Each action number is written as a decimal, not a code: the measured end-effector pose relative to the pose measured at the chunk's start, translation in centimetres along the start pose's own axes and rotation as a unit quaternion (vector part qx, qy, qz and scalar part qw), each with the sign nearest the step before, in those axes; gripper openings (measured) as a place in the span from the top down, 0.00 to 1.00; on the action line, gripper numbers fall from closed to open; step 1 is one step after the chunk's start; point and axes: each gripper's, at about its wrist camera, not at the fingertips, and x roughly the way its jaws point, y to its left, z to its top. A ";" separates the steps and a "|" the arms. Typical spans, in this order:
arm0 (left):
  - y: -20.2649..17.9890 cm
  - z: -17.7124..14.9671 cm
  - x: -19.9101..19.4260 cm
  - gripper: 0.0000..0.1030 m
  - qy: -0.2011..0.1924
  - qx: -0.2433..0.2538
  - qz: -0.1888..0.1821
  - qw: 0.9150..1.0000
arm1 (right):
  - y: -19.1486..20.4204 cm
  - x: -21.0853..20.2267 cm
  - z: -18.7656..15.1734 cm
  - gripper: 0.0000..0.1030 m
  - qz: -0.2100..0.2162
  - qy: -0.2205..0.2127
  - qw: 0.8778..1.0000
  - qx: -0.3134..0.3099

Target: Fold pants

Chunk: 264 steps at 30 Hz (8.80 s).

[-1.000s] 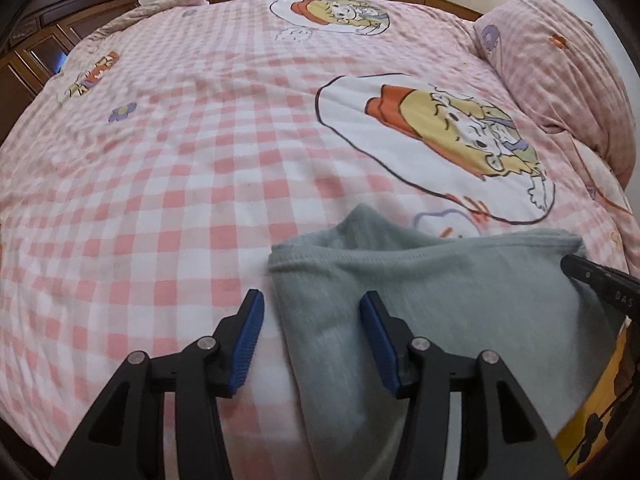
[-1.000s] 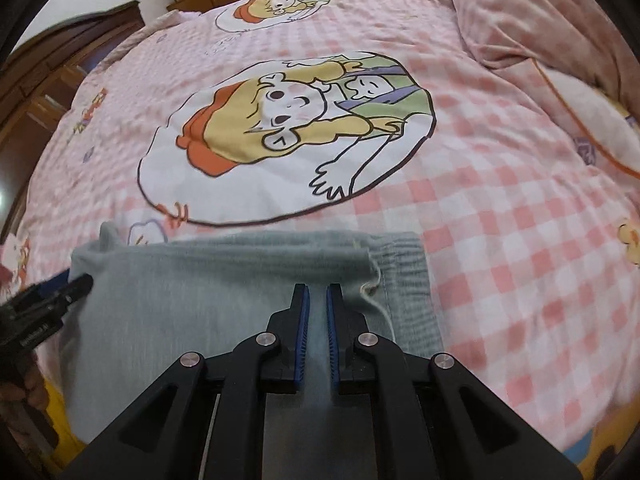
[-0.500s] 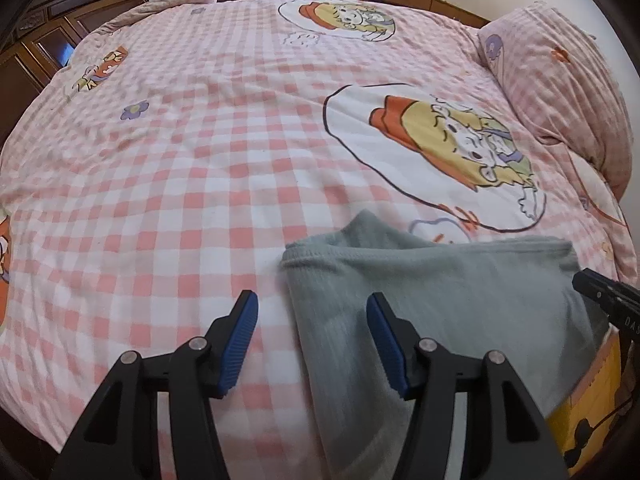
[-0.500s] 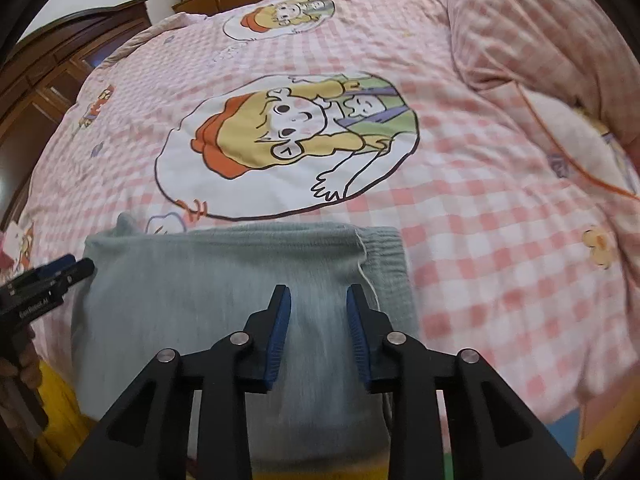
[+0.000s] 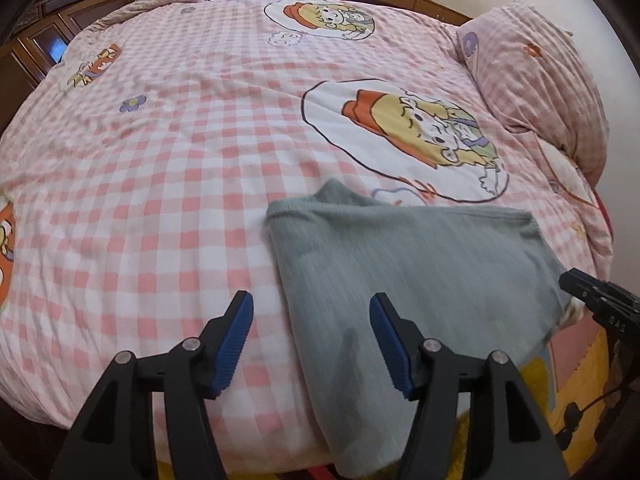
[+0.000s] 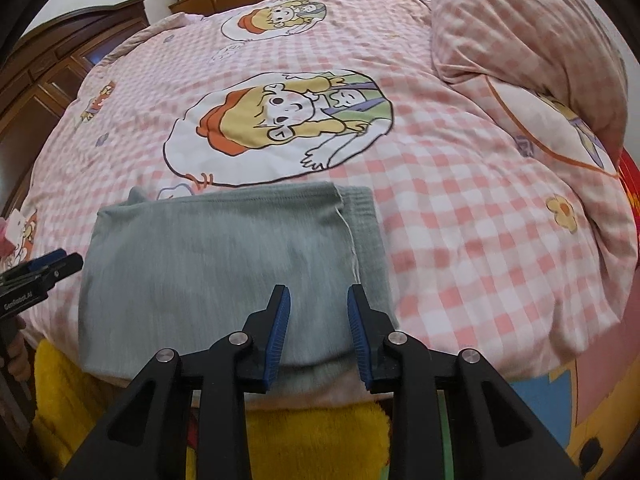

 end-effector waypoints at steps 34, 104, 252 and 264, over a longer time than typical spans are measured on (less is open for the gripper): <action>2.2 -5.9 -0.6 0.34 0.018 -0.009 -0.046 0.999 | 5.0 -2.1 -3.2 0.70 0.018 0.032 0.999 0.017; -1.3 -5.0 3.0 0.37 0.044 -0.020 -0.061 0.997 | 9.8 0.9 -6.0 0.52 0.079 0.060 0.995 0.015; -8.0 -0.9 0.1 0.54 0.042 0.016 -0.065 0.997 | 0.8 0.6 1.8 0.52 0.044 0.010 0.998 0.031; -7.5 -0.9 0.6 0.54 0.045 0.005 -0.057 0.997 | 1.3 3.2 1.6 0.67 0.060 0.023 0.998 0.024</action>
